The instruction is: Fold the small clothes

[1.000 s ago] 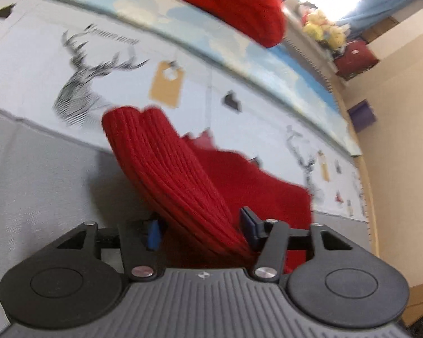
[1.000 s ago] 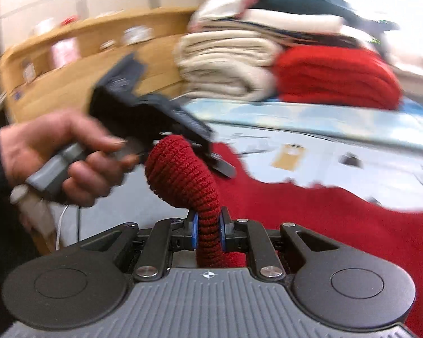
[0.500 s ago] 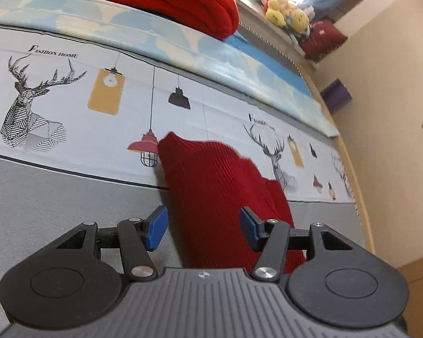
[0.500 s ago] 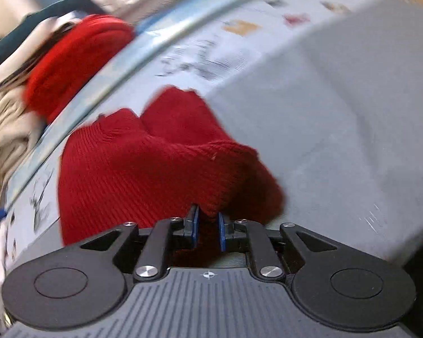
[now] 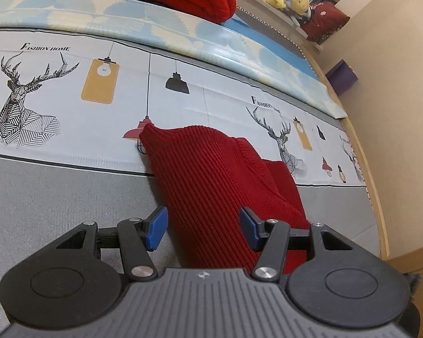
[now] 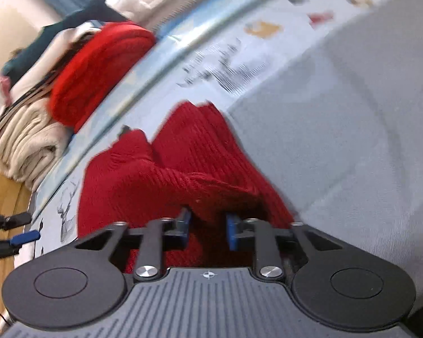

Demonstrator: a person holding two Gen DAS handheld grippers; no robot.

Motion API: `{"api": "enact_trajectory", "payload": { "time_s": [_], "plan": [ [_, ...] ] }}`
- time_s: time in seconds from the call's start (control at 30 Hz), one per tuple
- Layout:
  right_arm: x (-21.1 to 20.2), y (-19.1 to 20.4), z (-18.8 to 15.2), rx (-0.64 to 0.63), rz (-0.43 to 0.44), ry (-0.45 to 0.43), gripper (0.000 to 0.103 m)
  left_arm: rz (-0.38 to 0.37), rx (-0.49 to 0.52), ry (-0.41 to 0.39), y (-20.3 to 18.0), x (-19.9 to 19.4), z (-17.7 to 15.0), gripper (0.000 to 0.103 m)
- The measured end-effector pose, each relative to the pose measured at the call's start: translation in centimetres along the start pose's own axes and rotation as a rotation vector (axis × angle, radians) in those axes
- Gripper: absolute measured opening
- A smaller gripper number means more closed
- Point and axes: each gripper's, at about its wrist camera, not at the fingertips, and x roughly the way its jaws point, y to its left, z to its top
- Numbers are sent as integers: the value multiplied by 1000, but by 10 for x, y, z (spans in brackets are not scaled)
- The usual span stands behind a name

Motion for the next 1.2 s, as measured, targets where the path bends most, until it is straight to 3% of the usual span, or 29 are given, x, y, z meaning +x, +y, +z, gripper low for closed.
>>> {"api": "enact_trajectory", "payload": {
  "time_s": [0.13,0.2,0.23,0.3,0.37,0.57,0.67,0.7,0.77,0.8,0.87,0.93,1.0,1.13,1.2],
  "plan": [
    [-47,27,8,-161,86,-216,14,-7,20,8,-5,1,-1,61],
    [-52,23,6,-165,13,-257,14,-12,46,24,-10,6,-2,61],
    [-45,13,5,-136,-67,-227,14,-17,63,35,-14,9,-4,61],
    [-21,-14,5,-24,-177,-69,14,-27,104,58,-22,14,-8,61],
    [-1,-44,-2,114,-208,88,15,-38,164,81,-35,22,-15,61],
    [-6,-26,7,19,-202,143,19,-91,376,147,-81,47,-43,61],
    [-10,-32,14,55,-290,238,19,-115,462,193,-97,66,-60,61],
    [-16,-31,20,52,-319,236,21,-101,493,225,-99,77,-67,60],
    [-29,-28,36,29,-336,192,24,31,603,300,-102,105,-88,60],
    [-36,-25,47,-1,-332,161,24,87,659,327,-102,114,-96,64],
    [-48,-10,71,-88,-297,87,25,120,693,350,-103,120,-103,64],
    [-53,8,93,-184,-239,33,41,102,658,341,-101,116,-98,64],
    [-46,26,114,-279,-182,22,49,95,632,339,-98,111,-94,64],
    [-4,52,140,-408,-74,141,56,78,591,325,-92,106,-88,65],
    [31,58,143,-425,-24,238,65,45,509,286,-83,98,-77,70]
  ]
}}
